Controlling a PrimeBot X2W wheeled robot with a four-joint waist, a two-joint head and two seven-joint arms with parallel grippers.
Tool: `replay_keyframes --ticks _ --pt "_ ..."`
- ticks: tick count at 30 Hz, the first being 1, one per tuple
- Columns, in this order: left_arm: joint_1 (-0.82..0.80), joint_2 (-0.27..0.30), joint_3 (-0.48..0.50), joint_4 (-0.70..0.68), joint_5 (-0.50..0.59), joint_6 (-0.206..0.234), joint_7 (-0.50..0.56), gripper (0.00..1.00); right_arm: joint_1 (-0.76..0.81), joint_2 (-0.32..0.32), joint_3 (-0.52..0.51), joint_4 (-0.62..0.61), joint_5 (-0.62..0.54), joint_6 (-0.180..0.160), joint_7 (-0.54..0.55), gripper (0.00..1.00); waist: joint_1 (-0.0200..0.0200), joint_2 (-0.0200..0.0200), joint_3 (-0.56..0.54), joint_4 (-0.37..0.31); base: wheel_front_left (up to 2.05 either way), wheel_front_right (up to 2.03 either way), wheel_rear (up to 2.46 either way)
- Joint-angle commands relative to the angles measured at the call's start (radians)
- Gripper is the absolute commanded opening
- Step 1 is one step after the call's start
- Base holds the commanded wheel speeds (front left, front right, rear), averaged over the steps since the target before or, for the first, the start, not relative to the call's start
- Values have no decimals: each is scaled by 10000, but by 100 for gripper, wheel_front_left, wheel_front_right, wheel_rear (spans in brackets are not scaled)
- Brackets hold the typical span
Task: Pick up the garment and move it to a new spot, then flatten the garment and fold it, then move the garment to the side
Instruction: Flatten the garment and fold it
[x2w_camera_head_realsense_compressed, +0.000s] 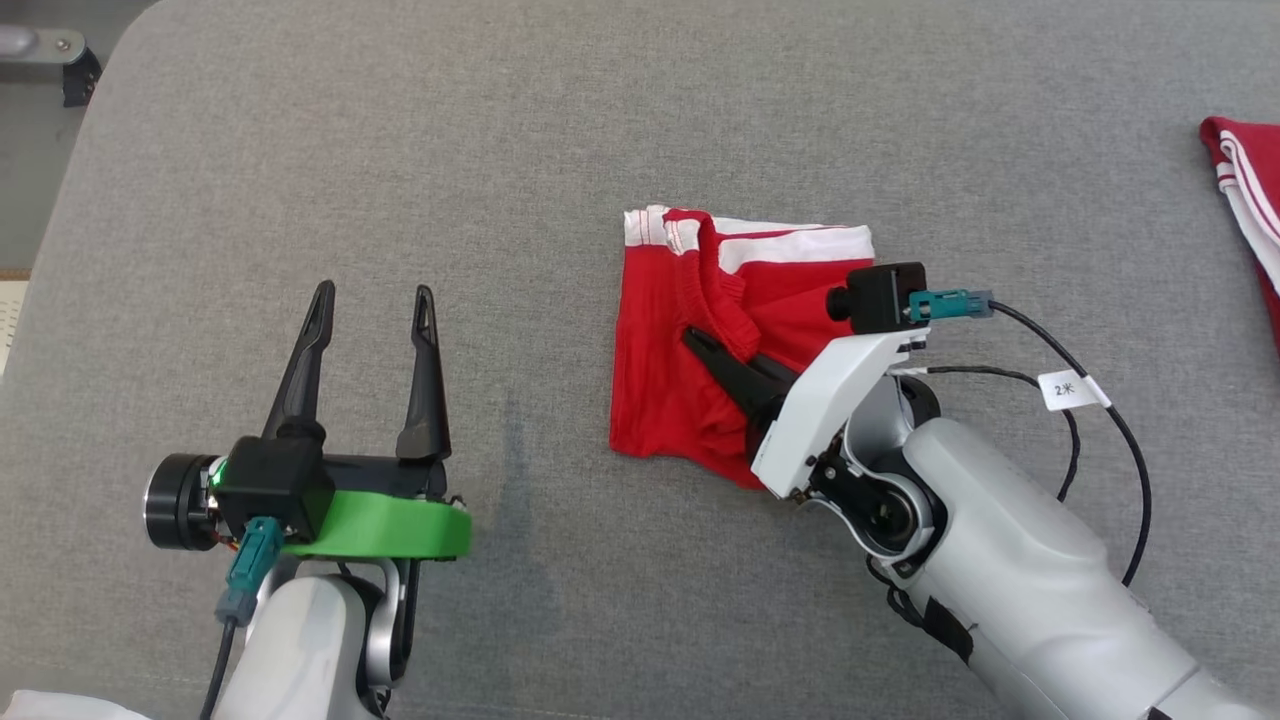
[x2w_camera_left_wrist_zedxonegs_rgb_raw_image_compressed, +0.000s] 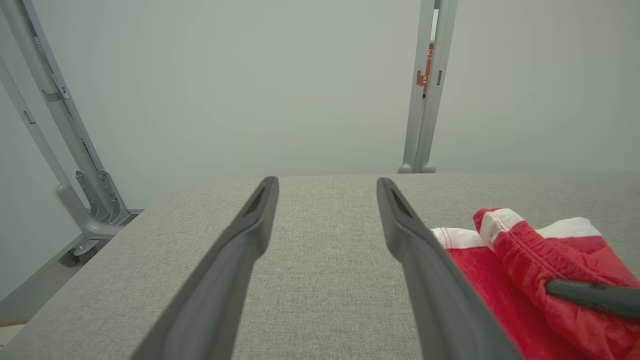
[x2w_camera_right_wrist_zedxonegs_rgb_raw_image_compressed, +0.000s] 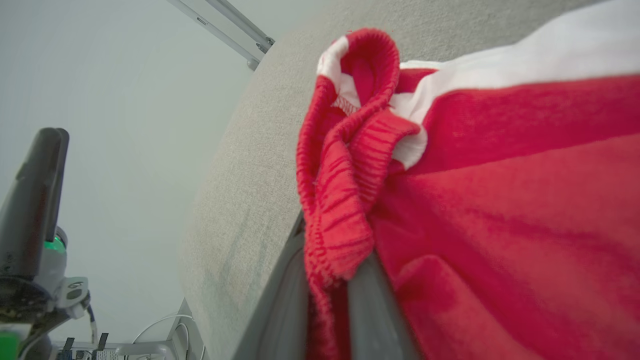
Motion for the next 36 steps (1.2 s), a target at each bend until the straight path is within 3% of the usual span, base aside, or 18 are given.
replay_keyframes --ticks 1,3,4,10,15,21,28,36 --pt "-134 -26 68 35 118 -20 -27 100 -200 12 140 116 102 0 -181 0 0 0 99 84 0 0 0" --pt "-137 -63 107 45 151 -39 -27 100 -381 -6 463 215 43 0 -498 43 0 0 134 65 0 0 0" --pt "-154 -88 121 50 166 -55 -27 100 -463 -36 643 224 -3 0 -765 100 0 0 150 50 0 0 0" --pt "-195 -188 247 76 235 -109 -27 100 -872 -580 2116 -105 -809 -1 -2828 100 0 0 147 -120 0 0 0" --pt "-72 -204 403 76 290 -148 -27 100 -937 -1229 2290 -379 -1509 -1 -3940 100 0 0 59 -367 0 0 0" --pt "134 -61 620 61 403 -139 -27 100 418 -1875 -447 -1982 -3108 0 -3980 100 0 0 -81 -851 0 0 0" --pt "461 145 874 143 373 -47 -26 100 2722 -2042 -3481 -3492 -4491 -1 -3984 100 0 0 -464 -1441 0 0 0" --pt "1044 376 1085 255 228 68 -1 100 4705 -1757 -5276 -4410 -5592 -1 -3986 100 0 0 -1036 -1855 0 0 0"
